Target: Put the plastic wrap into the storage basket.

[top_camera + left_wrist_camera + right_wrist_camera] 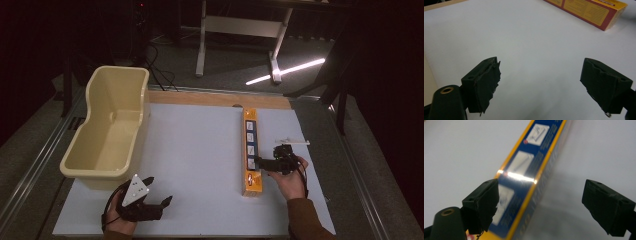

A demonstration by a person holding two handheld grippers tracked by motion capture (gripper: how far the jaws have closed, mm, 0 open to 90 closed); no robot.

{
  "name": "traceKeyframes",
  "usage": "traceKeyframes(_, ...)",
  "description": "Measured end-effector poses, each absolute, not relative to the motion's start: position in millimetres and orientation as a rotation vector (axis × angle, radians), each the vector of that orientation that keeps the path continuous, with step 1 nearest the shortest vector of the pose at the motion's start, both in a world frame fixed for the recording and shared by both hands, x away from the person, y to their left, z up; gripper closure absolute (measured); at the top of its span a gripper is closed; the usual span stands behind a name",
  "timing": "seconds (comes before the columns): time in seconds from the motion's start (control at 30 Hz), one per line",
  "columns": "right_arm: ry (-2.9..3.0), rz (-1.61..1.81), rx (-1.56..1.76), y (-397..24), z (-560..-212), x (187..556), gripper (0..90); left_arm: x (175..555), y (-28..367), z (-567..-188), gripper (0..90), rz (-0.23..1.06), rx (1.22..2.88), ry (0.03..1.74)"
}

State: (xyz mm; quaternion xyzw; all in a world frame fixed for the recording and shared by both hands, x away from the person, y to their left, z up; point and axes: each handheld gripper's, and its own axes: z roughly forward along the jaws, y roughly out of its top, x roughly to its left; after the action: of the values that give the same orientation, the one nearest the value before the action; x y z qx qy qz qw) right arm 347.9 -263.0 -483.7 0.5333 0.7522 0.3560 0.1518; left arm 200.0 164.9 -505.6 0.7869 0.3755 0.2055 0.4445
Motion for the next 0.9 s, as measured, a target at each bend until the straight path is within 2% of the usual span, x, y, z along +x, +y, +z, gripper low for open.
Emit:
traceKeyframes(0.63, 2.228, 0.787, 1.591, -223.3, -477.8, 405.9, 18.4, 200.7, 162.8, -507.3, 15.5, 0.51, 1.965, 0.931)
traceKeyframes(0.9, 2.253, 0.683, 1.683, -209.6, -480.8, 428.2, 24.5, 200.8, 161.4, -507.9, 15.5, 0.51, 1.965, 0.929)
